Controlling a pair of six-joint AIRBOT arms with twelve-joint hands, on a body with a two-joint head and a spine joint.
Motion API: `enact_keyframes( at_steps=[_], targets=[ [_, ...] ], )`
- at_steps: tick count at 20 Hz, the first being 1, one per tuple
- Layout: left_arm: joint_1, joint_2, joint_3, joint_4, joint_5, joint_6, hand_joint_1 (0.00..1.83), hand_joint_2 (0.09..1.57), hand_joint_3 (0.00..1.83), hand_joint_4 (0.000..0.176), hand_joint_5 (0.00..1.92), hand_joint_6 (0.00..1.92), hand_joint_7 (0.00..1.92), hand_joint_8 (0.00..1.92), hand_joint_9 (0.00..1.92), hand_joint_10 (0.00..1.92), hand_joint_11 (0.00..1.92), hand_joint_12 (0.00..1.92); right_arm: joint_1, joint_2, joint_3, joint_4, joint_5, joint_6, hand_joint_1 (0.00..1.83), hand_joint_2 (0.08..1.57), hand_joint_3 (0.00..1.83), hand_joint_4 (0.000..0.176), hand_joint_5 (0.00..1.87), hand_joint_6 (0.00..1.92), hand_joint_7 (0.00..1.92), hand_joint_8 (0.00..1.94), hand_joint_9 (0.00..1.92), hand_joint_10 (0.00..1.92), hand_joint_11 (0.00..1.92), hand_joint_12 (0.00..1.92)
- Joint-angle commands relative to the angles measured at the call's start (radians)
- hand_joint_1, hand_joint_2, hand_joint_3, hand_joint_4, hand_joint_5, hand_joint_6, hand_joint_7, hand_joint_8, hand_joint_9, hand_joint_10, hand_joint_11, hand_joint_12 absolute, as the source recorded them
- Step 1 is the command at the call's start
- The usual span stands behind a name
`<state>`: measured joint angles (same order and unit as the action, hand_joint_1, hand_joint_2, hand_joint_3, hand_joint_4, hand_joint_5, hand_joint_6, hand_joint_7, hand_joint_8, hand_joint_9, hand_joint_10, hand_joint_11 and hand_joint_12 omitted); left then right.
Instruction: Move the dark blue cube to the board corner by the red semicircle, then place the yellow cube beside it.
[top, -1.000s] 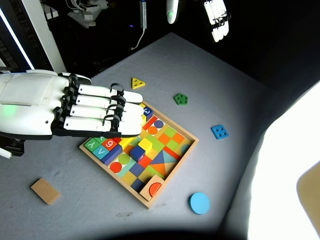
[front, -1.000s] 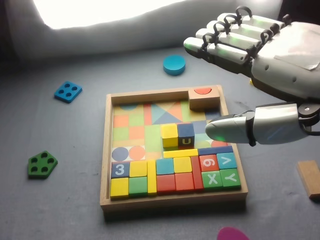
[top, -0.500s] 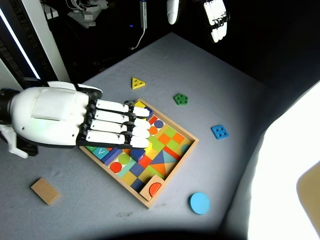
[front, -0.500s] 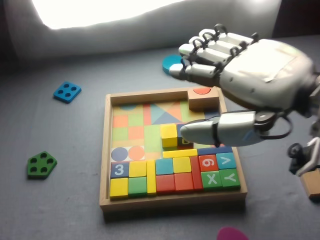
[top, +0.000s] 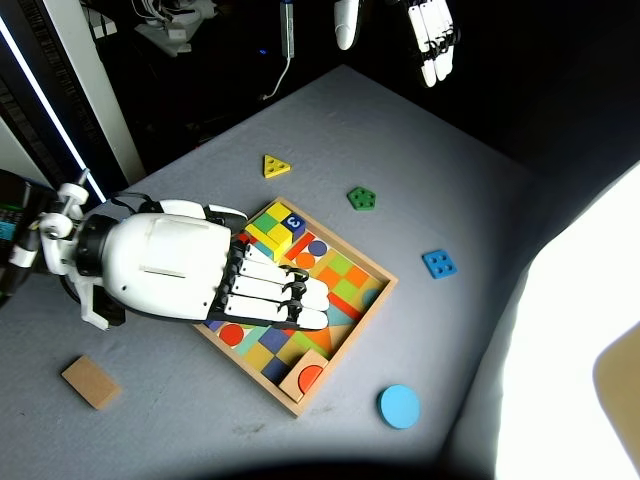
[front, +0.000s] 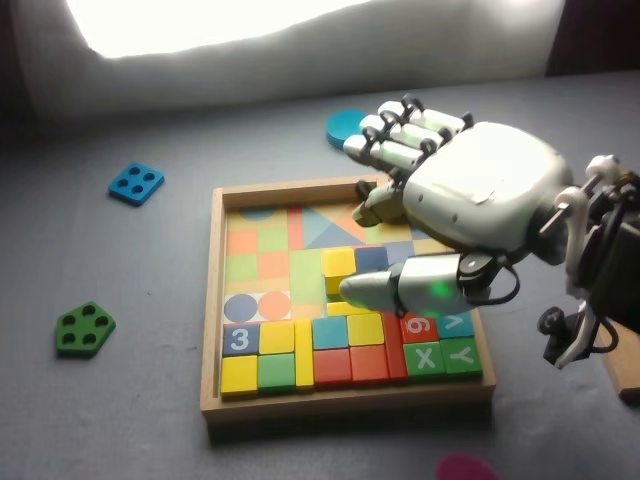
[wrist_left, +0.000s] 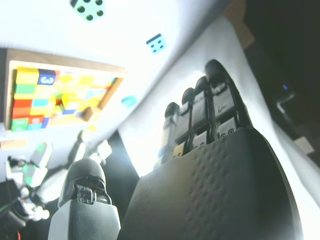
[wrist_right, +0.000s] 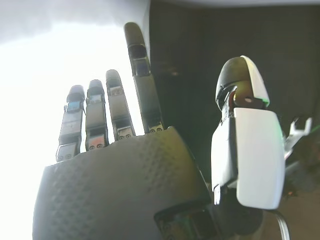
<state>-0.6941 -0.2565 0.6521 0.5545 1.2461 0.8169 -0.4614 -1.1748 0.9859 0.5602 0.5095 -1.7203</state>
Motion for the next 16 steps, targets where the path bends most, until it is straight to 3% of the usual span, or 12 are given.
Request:
enact_keyframes(
  at_steps=[1, 3, 6, 7, 8, 12, 13, 14, 16],
  targets=[
    [-0.012, 0.000, -0.002, 0.022, -0.084, 0.000, 0.02, 1.11, 0.00, 0.066, 0.02, 0.00, 0.03, 0.00, 0.02, 0.00, 0.00, 0.32, 0.001, 0.001, 0.005, -0.026, 0.103, -0.009, 0.00, 1.08, 0.00, 0.045, 0.71, 0.04, 0.10, 0.01, 0.00, 0.00, 0.00, 0.00],
    [-0.012, 0.000, -0.002, 0.022, -0.084, 0.000, 0.02, 1.11, 0.00, 0.067, 0.01, 0.00, 0.03, 0.00, 0.01, 0.00, 0.00, 0.31, -0.013, -0.014, 0.018, -0.026, 0.103, -0.021, 0.00, 1.08, 0.00, 0.037, 0.69, 0.03, 0.08, 0.00, 0.00, 0.00, 0.00, 0.00],
    [-0.012, 0.000, -0.001, 0.022, -0.084, 0.000, 0.00, 1.12, 0.00, 0.046, 0.02, 0.00, 0.03, 0.01, 0.03, 0.01, 0.00, 0.33, -0.022, -0.027, 0.025, -0.026, 0.103, -0.029, 0.00, 1.07, 0.00, 0.045, 0.73, 0.02, 0.16, 0.01, 0.00, 0.00, 0.00, 0.00],
    [-0.012, 0.000, -0.001, 0.022, -0.084, 0.000, 0.00, 1.12, 0.00, 0.047, 0.04, 0.01, 0.04, 0.01, 0.03, 0.01, 0.00, 0.30, -0.023, -0.028, 0.025, -0.026, 0.103, -0.030, 0.00, 1.08, 0.00, 0.048, 0.74, 0.02, 0.21, 0.02, 0.00, 0.00, 0.00, 0.00],
    [-0.012, 0.000, -0.001, 0.022, -0.084, 0.000, 0.00, 1.12, 0.00, 0.051, 0.06, 0.01, 0.05, 0.01, 0.04, 0.01, 0.00, 0.31, -0.023, -0.030, 0.025, -0.026, 0.103, -0.030, 0.00, 1.07, 0.00, 0.044, 0.73, 0.02, 0.22, 0.02, 0.00, 0.00, 0.00, 0.00],
    [-0.012, 0.000, 0.000, 0.022, -0.084, 0.000, 0.00, 1.11, 0.00, 0.036, 0.06, 0.00, 0.03, 0.00, 0.03, 0.00, 0.00, 0.31, -0.033, -0.035, 0.026, -0.026, 0.096, -0.030, 0.00, 1.07, 0.00, 0.033, 0.73, 0.01, 0.22, 0.02, 0.00, 0.00, 0.00, 0.00],
    [-0.012, 0.000, 0.000, 0.022, -0.084, 0.000, 0.00, 1.11, 0.00, 0.042, 0.08, 0.01, 0.05, 0.01, 0.05, 0.01, 0.00, 0.39, -0.034, -0.035, 0.026, -0.026, 0.095, -0.030, 0.00, 1.07, 0.00, 0.047, 0.71, 0.01, 0.17, 0.00, 0.00, 0.00, 0.00, 0.00],
    [-0.012, 0.000, 0.000, 0.022, -0.084, 0.000, 0.00, 1.12, 0.00, 0.048, 0.09, 0.01, 0.06, 0.01, 0.05, 0.01, 0.00, 0.41, -0.037, -0.035, 0.027, -0.026, 0.093, -0.030, 0.00, 1.07, 0.00, 0.047, 0.70, 0.00, 0.16, 0.00, 0.00, 0.00, 0.00, 0.00],
    [-0.012, 0.000, 0.000, 0.027, -0.083, -0.001, 0.02, 1.13, 0.01, 0.053, 0.09, 0.00, 0.07, 0.01, 0.07, 0.01, 0.00, 0.42, -0.043, -0.037, 0.033, -0.026, 0.084, -0.030, 0.00, 1.08, 0.00, 0.030, 0.72, 0.01, 0.15, 0.01, 0.00, 0.00, 0.00, 0.00]
  ],
)
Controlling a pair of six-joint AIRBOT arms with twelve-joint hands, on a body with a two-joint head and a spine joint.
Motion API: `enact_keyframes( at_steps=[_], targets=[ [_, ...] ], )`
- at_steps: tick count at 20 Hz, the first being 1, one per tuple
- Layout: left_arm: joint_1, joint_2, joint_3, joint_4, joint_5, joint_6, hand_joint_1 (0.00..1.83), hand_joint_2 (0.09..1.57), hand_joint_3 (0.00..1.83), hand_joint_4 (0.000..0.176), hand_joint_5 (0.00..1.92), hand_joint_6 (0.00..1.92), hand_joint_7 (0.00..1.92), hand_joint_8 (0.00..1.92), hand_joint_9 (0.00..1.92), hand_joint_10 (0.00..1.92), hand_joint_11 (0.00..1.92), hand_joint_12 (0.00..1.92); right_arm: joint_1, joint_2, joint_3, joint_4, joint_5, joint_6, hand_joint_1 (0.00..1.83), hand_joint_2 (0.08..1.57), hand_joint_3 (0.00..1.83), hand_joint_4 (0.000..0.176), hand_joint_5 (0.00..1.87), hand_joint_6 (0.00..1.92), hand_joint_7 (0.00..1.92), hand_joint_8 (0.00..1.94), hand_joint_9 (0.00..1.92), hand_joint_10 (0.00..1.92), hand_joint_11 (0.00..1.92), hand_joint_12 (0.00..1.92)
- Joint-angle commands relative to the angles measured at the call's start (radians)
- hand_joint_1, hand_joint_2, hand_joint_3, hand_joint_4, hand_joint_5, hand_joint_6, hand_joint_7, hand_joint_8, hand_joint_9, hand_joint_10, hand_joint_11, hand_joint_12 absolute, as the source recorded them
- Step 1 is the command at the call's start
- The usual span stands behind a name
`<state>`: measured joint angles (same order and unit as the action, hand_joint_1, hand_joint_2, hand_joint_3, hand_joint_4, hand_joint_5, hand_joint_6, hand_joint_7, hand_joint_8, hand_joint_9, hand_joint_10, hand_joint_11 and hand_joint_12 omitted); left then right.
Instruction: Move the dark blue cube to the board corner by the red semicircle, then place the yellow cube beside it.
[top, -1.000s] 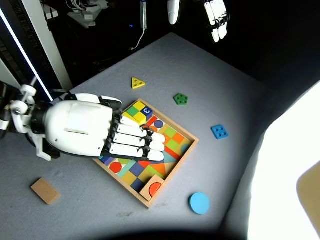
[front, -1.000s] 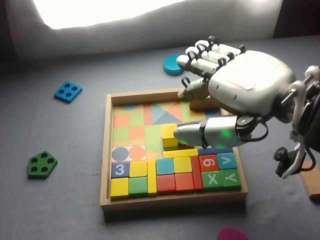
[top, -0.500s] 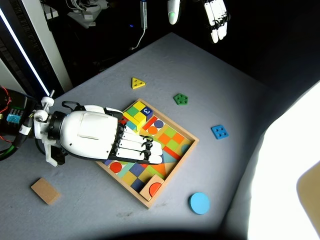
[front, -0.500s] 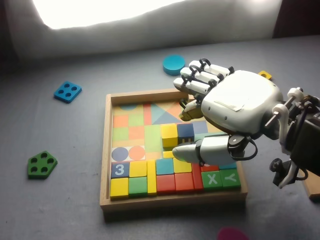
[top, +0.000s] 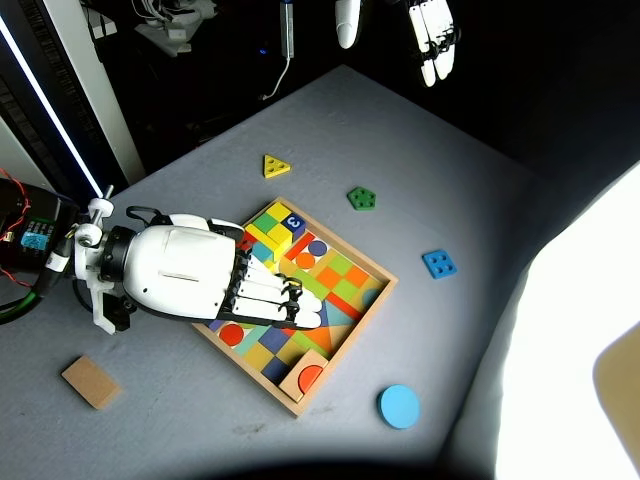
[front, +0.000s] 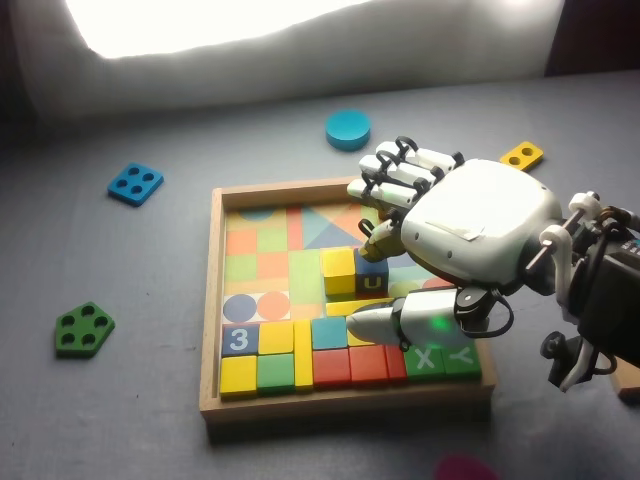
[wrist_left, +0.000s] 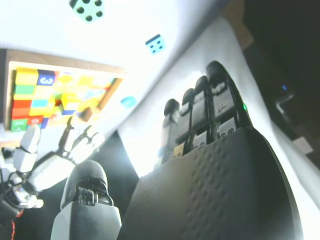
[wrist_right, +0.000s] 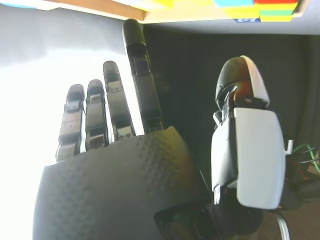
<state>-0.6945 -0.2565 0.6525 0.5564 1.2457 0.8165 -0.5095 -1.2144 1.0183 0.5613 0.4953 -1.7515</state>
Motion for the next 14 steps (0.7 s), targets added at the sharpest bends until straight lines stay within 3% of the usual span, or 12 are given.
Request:
enact_keyframes(
  at_steps=[1, 3, 8, 10, 14],
  targets=[
    [-0.012, 0.000, 0.001, 0.026, -0.083, 0.000, 0.03, 1.14, 0.00, 0.054, 0.09, 0.00, 0.08, 0.01, 0.08, 0.01, 0.00, 0.44, 0.003, 0.001, 0.003, -0.027, 0.091, 0.001, 0.00, 1.07, 0.00, 0.031, 0.72, 0.01, 0.15, 0.01, 0.00, 0.00, 0.00, 0.00],
    [-0.012, 0.000, 0.001, 0.026, -0.083, 0.000, 0.03, 1.15, 0.00, 0.053, 0.06, 0.00, 0.07, 0.00, 0.06, 0.00, 0.00, 0.37, -0.003, 0.000, 0.003, -0.028, 0.089, 0.001, 0.00, 1.07, 0.00, 0.030, 0.72, 0.01, 0.15, 0.01, 0.00, 0.00, 0.00, 0.00],
    [-0.012, 0.000, 0.001, 0.026, -0.083, 0.000, 0.06, 1.14, 0.00, 0.054, 0.06, 0.00, 0.05, 0.00, 0.04, 0.00, 0.00, 0.40, -0.015, 0.000, 0.010, -0.028, 0.080, -0.005, 0.00, 1.08, 0.00, 0.016, 0.72, 0.01, 0.16, 0.01, 0.00, 0.00, 0.00, 0.00],
    [-0.012, 0.000, 0.001, 0.026, -0.082, 0.000, 0.04, 1.14, 0.00, 0.053, 0.06, 0.00, 0.05, 0.00, 0.05, 0.00, 0.00, 0.42, -0.018, 0.002, 0.014, -0.028, 0.079, -0.009, 0.00, 1.08, 0.00, 0.022, 0.71, 0.00, 0.16, 0.01, 0.00, 0.00, 0.00, 0.00],
    [-0.012, 0.000, 0.001, 0.029, -0.082, -0.001, 0.05, 1.14, 0.00, 0.051, 0.07, 0.00, 0.07, 0.00, 0.06, 0.00, 0.00, 0.40, -0.031, 0.030, 0.017, -0.027, 0.079, -0.051, 0.00, 1.08, 0.00, 0.013, 0.72, 0.01, 0.16, 0.00, 0.00, 0.00, 0.00, 0.00]
  ],
)
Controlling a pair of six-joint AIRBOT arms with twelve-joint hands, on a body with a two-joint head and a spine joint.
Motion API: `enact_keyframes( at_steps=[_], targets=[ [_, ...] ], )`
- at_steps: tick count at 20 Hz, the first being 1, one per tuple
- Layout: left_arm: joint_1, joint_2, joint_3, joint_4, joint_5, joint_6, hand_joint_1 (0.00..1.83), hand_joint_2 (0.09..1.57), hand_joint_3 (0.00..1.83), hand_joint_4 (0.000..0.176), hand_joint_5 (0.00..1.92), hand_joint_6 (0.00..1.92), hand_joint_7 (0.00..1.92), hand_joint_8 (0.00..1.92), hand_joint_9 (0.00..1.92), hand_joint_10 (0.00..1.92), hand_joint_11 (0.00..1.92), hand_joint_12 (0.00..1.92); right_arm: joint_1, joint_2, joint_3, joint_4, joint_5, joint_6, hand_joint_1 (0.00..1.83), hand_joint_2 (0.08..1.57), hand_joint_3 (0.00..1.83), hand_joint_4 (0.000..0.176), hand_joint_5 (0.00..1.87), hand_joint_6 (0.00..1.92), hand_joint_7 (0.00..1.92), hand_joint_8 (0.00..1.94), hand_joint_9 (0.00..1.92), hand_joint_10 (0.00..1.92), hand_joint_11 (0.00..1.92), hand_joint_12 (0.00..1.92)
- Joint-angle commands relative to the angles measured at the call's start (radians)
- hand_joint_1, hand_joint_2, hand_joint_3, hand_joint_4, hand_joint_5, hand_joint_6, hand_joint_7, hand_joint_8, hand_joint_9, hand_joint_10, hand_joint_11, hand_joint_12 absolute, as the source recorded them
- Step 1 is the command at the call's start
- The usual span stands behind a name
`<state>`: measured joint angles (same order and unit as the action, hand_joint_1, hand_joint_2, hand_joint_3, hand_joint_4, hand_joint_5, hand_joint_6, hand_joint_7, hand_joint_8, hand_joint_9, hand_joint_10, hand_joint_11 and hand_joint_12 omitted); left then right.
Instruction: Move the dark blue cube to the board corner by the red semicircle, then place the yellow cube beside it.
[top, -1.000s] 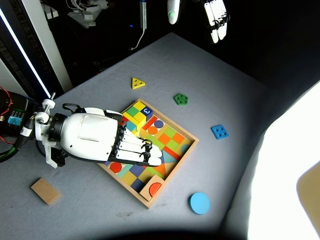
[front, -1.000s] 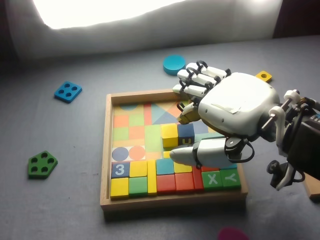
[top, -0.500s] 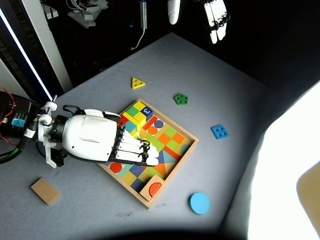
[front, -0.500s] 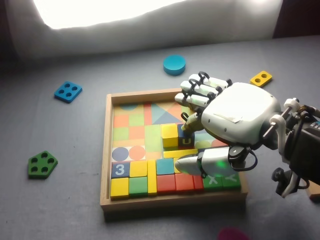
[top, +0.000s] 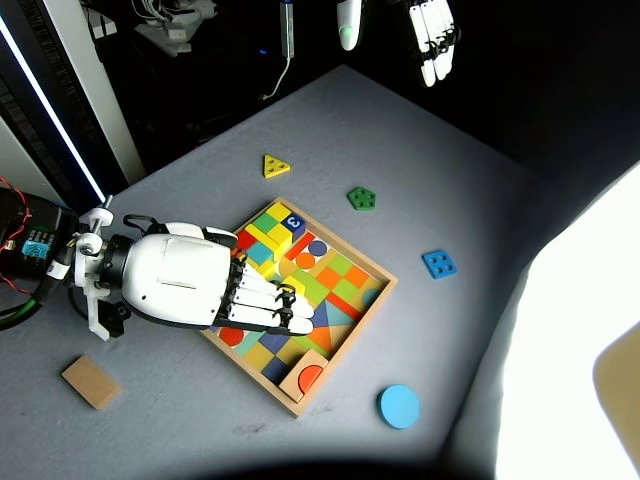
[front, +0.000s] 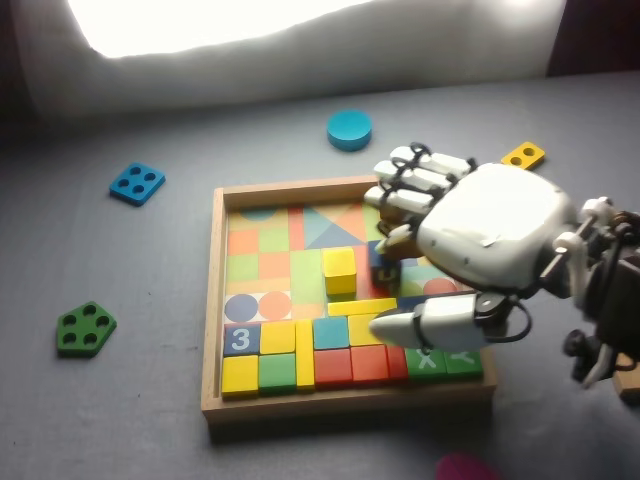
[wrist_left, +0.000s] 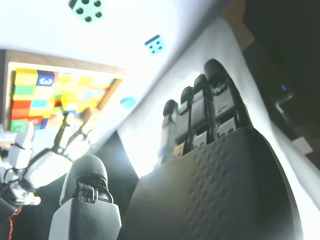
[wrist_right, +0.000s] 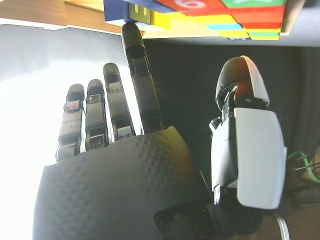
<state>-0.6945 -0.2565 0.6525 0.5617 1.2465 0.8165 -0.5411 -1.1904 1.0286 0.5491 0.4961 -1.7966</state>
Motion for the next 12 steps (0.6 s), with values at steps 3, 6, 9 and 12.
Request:
enact_keyframes(
  at_steps=[3, 6, 9, 12],
  targets=[
    [-0.012, 0.000, 0.001, 0.024, -0.082, -0.001, 0.01, 1.14, 0.00, 0.063, 0.06, 0.00, 0.06, 0.00, 0.04, 0.00, 0.00, 0.39, -0.002, 0.024, 0.014, -0.015, 0.079, -0.018, 0.00, 1.09, 0.01, 0.008, 0.71, 0.00, 0.17, 0.01, 0.00, 0.00, 0.00, 0.00],
    [-0.012, 0.000, 0.000, 0.023, -0.082, -0.002, 0.02, 1.14, 0.00, 0.054, 0.06, 0.00, 0.06, 0.00, 0.04, 0.00, 0.00, 0.38, -0.006, 0.043, 0.027, -0.015, 0.096, -0.046, 0.00, 1.08, 0.00, 0.013, 0.72, 0.00, 0.20, 0.02, 0.00, 0.00, 0.00, 0.00],
    [-0.015, 0.000, -0.002, 0.023, -0.082, -0.002, 0.03, 1.14, 0.00, 0.063, 0.07, 0.00, 0.08, 0.00, 0.06, 0.01, 0.00, 0.37, -0.007, 0.043, 0.041, -0.014, 0.099, -0.048, 0.00, 1.08, 0.00, 0.021, 0.70, 0.00, 0.11, 0.00, 0.00, 0.00, 0.00, 0.00],
    [-0.015, 0.000, -0.002, 0.023, -0.082, -0.002, 0.02, 1.13, 0.00, 0.061, 0.05, 0.00, 0.06, 0.00, 0.06, 0.00, 0.00, 0.40, -0.006, 0.035, 0.055, -0.014, 0.109, -0.041, 0.00, 1.08, 0.00, 0.020, 0.72, 0.01, 0.15, 0.02, 0.00, 0.00, 0.00, 0.00]
  ],
)
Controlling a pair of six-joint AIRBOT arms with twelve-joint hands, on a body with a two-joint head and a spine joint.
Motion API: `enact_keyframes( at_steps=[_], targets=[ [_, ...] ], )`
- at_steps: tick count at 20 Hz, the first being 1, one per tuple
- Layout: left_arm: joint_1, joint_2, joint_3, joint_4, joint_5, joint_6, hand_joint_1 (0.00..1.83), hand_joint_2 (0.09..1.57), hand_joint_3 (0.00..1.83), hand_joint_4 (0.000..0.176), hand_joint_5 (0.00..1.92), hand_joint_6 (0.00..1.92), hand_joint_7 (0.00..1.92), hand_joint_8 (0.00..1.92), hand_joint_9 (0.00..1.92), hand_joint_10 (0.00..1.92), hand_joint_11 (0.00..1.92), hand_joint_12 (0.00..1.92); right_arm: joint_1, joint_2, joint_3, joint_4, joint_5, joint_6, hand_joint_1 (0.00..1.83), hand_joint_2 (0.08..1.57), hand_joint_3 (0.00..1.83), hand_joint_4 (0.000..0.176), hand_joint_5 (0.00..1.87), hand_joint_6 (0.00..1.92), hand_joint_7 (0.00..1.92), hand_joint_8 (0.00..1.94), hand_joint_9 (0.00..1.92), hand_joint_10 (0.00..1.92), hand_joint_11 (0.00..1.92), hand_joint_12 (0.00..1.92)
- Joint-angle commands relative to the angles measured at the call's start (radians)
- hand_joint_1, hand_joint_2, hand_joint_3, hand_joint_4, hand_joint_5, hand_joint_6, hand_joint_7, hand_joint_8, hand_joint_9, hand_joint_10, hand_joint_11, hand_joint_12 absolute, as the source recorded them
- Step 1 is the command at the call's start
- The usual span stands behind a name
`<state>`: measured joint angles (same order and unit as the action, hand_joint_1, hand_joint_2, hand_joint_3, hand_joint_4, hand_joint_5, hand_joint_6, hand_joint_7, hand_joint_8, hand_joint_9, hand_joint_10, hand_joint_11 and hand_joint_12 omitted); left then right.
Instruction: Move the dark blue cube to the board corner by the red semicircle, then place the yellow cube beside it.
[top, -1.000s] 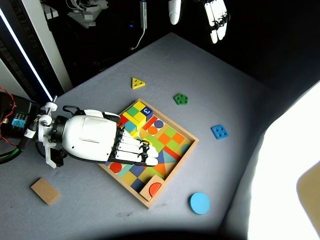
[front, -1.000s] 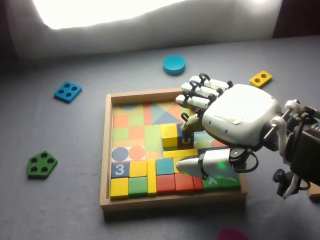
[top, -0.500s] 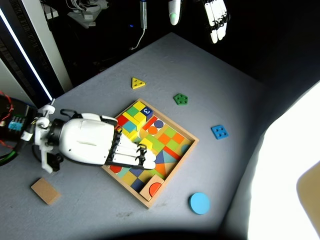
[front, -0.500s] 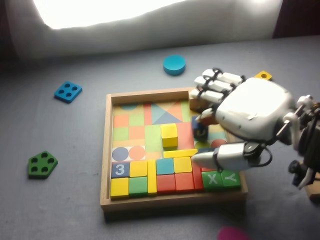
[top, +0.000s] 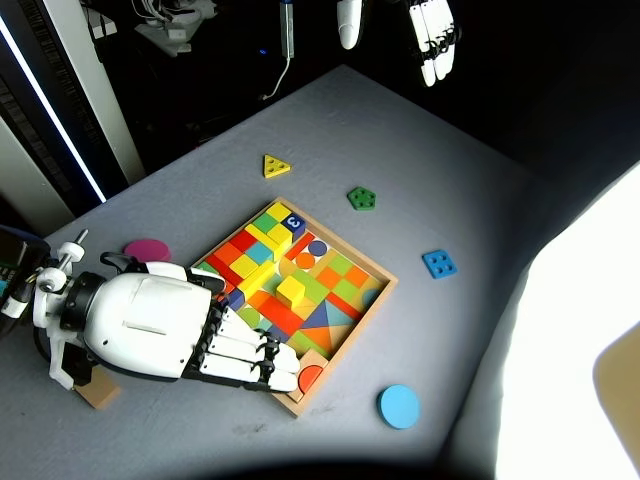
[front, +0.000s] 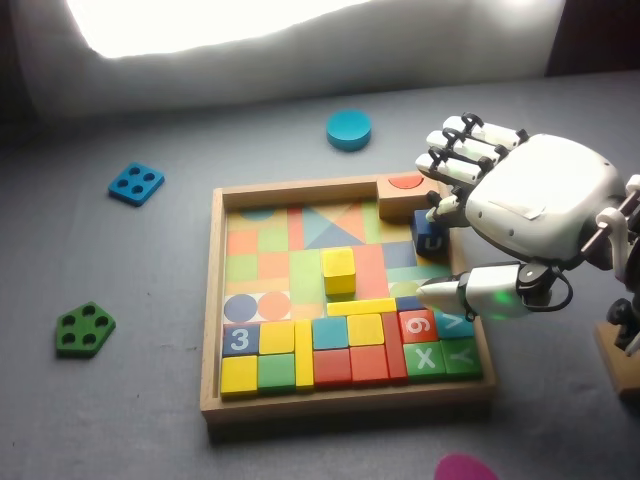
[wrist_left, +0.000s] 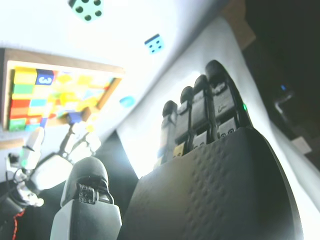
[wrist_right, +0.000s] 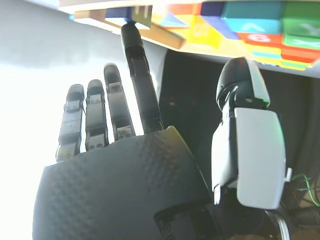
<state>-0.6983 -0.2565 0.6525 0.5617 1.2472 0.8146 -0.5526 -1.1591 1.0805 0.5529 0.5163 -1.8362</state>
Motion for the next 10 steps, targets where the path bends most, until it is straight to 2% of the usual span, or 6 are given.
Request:
enact_keyframes(
  at_steps=[1, 2, 4, 7, 10],
  targets=[
    [-0.011, 0.000, -0.001, 0.023, -0.083, 0.000, 0.03, 1.14, 0.00, 0.060, 0.04, 0.00, 0.06, 0.00, 0.04, 0.00, 0.00, 0.35, 0.006, 0.000, 0.007, -0.018, 0.092, 0.002, 0.00, 1.08, 0.00, 0.018, 0.71, 0.00, 0.16, 0.02, 0.00, 0.00, 0.00, 0.00],
    [-0.011, 0.000, -0.001, 0.023, -0.083, 0.000, 0.06, 1.14, 0.00, 0.059, 0.05, 0.01, 0.06, 0.00, 0.05, 0.01, 0.00, 0.38, 0.006, -0.004, 0.015, -0.018, 0.093, 0.006, 0.00, 1.09, 0.00, 0.013, 0.71, 0.00, 0.17, 0.02, 0.00, 0.00, 0.00, 0.00],
    [-0.011, 0.000, 0.000, 0.023, -0.083, 0.000, 0.01, 1.14, 0.00, 0.063, 0.05, 0.00, 0.06, 0.00, 0.06, 0.01, 0.00, 0.43, 0.006, -0.015, 0.035, -0.018, 0.093, 0.014, 0.00, 1.08, 0.00, 0.018, 0.71, 0.00, 0.18, 0.02, 0.00, 0.00, 0.00, 0.00],
    [-0.011, 0.000, 0.000, 0.023, -0.083, 0.000, 0.06, 1.14, 0.00, 0.061, 0.06, 0.01, 0.06, 0.00, 0.06, 0.00, 0.00, 0.42, 0.007, -0.030, 0.056, -0.018, 0.100, 0.022, 0.00, 1.08, 0.00, 0.015, 0.71, 0.00, 0.17, 0.01, 0.00, 0.00, 0.00, 0.00],
    [-0.011, 0.000, 0.000, 0.023, -0.083, 0.000, 0.02, 1.14, 0.00, 0.061, 0.05, 0.00, 0.05, 0.00, 0.05, 0.00, 0.00, 0.40, 0.012, -0.033, 0.062, -0.018, 0.113, 0.022, 0.00, 1.08, 0.00, 0.014, 0.71, 0.00, 0.17, 0.01, 0.00, 0.00, 0.00, 0.00]
  ],
)
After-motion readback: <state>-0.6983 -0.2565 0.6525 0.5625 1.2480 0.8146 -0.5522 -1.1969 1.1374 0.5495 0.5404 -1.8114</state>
